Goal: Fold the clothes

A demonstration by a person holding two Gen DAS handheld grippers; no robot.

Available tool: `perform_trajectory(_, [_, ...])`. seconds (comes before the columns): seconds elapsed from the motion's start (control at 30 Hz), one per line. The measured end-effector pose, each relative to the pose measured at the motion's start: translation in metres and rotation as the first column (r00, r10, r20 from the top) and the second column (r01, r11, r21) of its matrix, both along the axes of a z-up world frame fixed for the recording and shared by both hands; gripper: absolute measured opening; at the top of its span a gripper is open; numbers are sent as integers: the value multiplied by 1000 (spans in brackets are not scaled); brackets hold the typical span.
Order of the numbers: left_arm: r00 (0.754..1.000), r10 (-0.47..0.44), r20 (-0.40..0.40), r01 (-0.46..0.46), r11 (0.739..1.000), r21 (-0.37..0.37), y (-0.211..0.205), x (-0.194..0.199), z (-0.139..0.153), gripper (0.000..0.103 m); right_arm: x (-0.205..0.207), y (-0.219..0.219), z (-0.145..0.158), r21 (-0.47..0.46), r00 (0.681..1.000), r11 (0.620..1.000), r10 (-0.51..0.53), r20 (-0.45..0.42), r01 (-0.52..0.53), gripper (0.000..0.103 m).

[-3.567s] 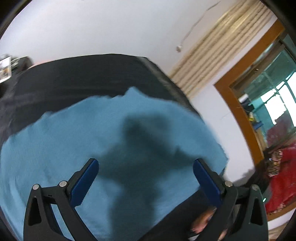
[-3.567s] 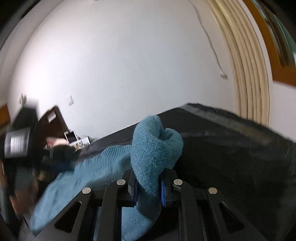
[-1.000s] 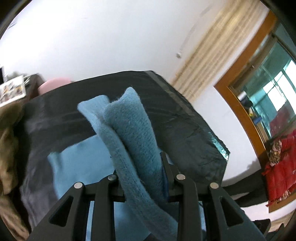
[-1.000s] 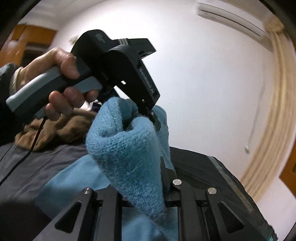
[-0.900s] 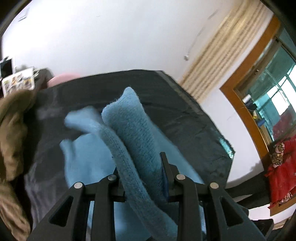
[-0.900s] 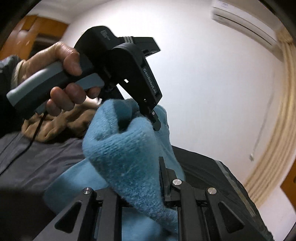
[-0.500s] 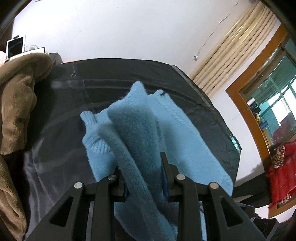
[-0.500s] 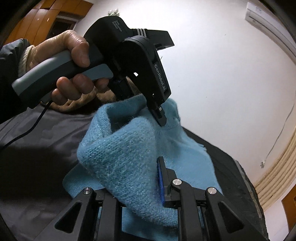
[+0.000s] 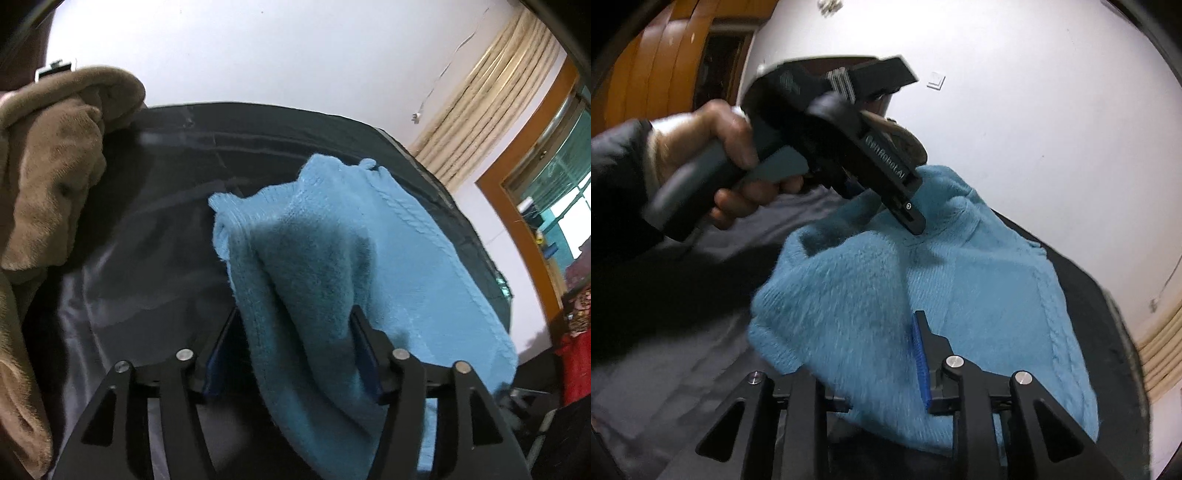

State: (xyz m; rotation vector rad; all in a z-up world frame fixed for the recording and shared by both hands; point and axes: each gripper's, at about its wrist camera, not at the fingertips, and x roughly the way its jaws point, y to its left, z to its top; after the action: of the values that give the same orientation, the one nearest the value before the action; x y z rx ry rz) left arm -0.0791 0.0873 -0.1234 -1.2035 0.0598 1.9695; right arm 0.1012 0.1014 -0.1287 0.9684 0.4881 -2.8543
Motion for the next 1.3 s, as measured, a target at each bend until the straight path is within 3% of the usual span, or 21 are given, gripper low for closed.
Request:
perform_trajectory(0.07, [999,22,-45,-23,999,-28,-1,4,1,72,16,10,5,-88,1000,996,11,-7,-11,30])
perform_trajectory(0.1, [998,31,-58,-33,999,-37,-1,6,1,74,26,14,6,-130,1000,991,13,-11,-14,38])
perform_trajectory(0.13, [997,40,-63,-43,998,-40,-2,6,2,74,35,21,8,-160,1000,987,5,-18,-8,56])
perform_trajectory(0.2, [996,60,-69,-63,997,-42,-3,8,6,74,42,51,14,-212,999,977,-21,-46,11,65])
perform_trajectory(0.33, [978,87,-189,-102,992,-76,-8,30,32,74,70,81,33,-229,988,966,-140,-60,123,65])
perform_trajectory(0.47, [958,37,-283,-51,998,-43,-9,68,63,74,75,116,25,-269,963,931,-267,-39,247,65])
perform_trajectory(0.63, [951,-151,-270,151,988,-22,20,120,65,74,64,137,24,-233,932,905,-363,10,355,65])
perform_trajectory(0.7, [942,-207,-264,201,978,-51,34,133,54,74,56,141,24,-223,927,901,-375,25,371,65])
perform_trajectory(0.8, [950,-213,-228,187,974,-129,48,130,26,73,43,150,20,-238,908,879,-417,41,414,66])
perform_trajectory(1.03, [957,-211,-201,191,975,-114,46,120,11,71,34,170,4,-284,874,828,-472,115,484,73])
perform_trajectory(1.1, [957,-209,-200,191,976,-106,43,121,12,71,39,168,8,-301,886,835,-451,106,461,73])
perform_trajectory(1.23, [973,-167,-161,167,986,-9,32,108,30,71,57,160,22,-349,920,855,-386,69,384,73])
perform_trajectory(1.3, [978,-120,-171,126,992,20,32,96,43,72,63,152,35,-364,940,874,-341,13,322,73])
